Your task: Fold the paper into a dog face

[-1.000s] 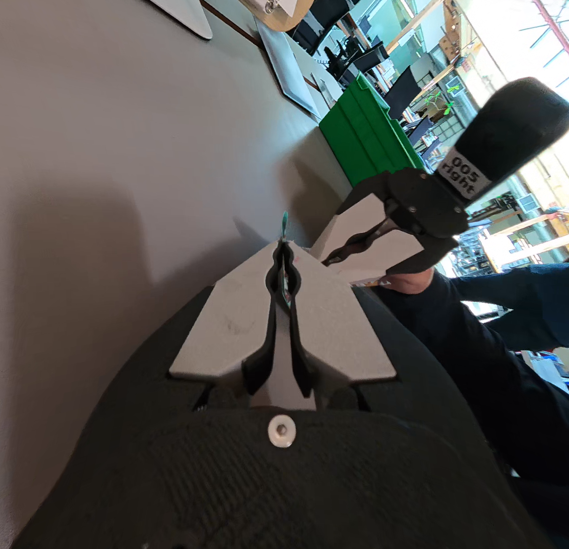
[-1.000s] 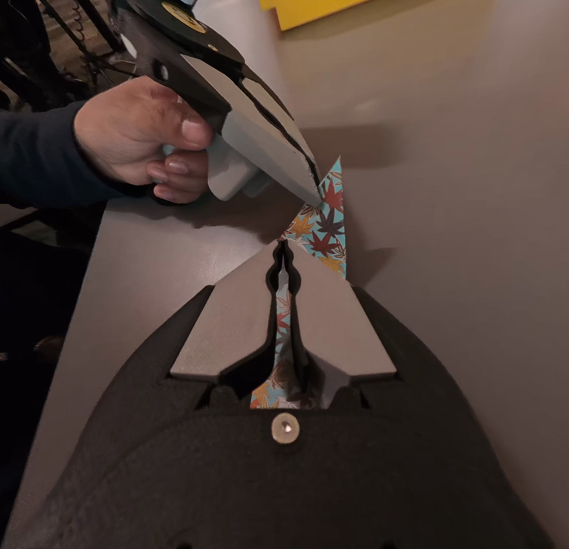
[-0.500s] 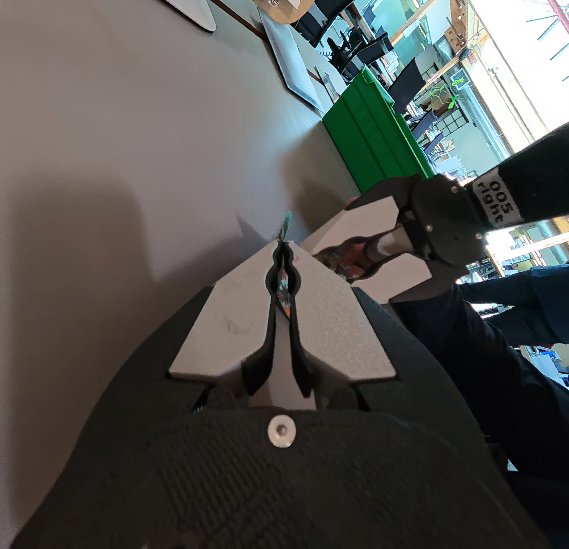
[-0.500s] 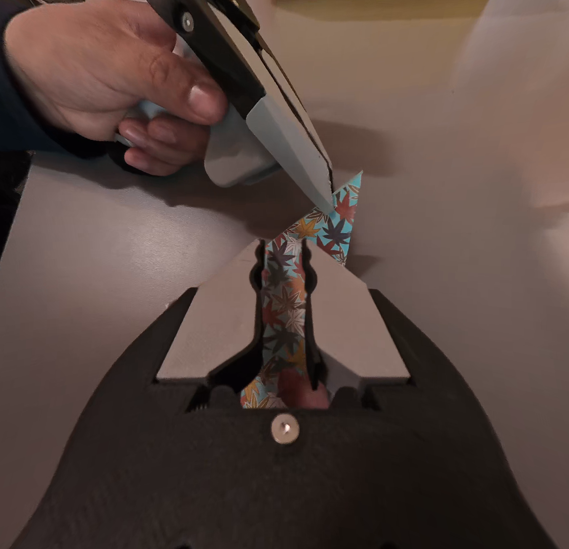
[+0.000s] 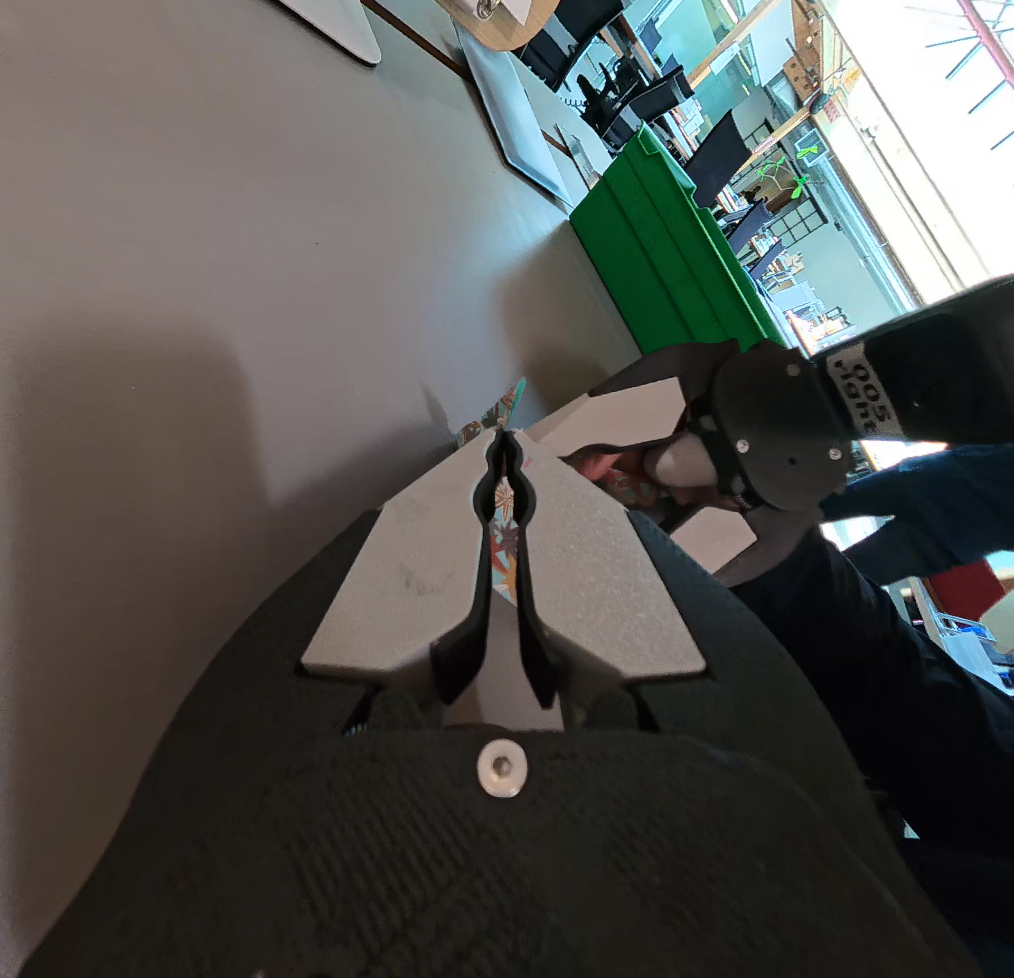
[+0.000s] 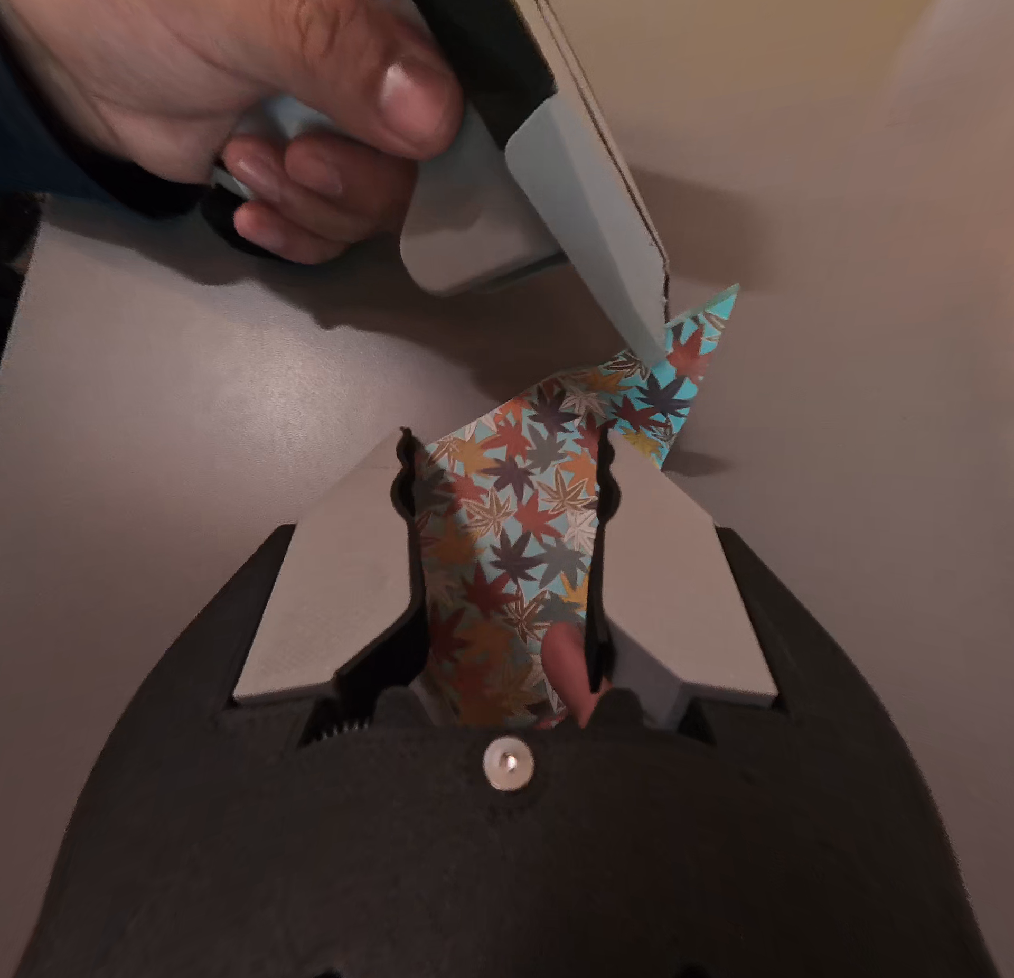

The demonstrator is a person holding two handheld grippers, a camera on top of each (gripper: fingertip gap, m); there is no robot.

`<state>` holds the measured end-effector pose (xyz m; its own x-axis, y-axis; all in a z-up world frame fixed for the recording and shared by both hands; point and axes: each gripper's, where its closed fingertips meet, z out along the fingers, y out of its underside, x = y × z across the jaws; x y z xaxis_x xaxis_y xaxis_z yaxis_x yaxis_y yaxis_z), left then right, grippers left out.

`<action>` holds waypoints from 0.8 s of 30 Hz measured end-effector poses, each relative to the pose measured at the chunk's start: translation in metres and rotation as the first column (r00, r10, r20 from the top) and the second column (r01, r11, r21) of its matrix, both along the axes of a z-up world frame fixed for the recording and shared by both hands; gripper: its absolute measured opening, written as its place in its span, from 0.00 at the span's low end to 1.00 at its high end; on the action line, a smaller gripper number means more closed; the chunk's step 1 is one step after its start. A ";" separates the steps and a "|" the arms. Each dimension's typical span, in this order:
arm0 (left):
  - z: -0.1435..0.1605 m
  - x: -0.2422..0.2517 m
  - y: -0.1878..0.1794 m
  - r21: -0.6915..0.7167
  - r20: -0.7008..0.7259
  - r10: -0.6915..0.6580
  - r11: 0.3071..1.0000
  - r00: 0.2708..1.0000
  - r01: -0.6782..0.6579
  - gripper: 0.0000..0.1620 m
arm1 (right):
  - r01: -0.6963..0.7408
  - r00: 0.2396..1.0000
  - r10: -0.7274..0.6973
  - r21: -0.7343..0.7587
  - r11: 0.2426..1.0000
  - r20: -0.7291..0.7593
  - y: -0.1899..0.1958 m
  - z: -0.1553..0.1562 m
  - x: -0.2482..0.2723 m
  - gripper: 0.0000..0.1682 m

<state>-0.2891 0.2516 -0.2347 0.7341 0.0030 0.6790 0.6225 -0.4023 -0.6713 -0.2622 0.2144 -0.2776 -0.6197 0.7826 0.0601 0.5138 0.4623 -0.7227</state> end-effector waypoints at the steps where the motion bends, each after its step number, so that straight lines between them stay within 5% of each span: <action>1: 0.001 0.001 0.000 0.004 0.001 -0.006 1.000 1.000 0.006 0.00 | 0.003 1.000 -0.003 -0.003 1.000 0.008 0.000 -0.001 0.000 0.39; 15: -0.002 0.012 -0.008 -0.013 -0.049 -0.159 0.987 0.986 0.159 0.00 | 0.010 0.999 -0.004 -0.113 0.993 0.050 0.000 0.001 0.000 0.43; 24: -0.001 0.002 0.000 -0.012 -0.076 -0.173 0.985 0.982 0.172 0.00 | 0.002 1.000 -0.001 -0.045 0.999 0.019 0.001 -0.002 0.000 0.40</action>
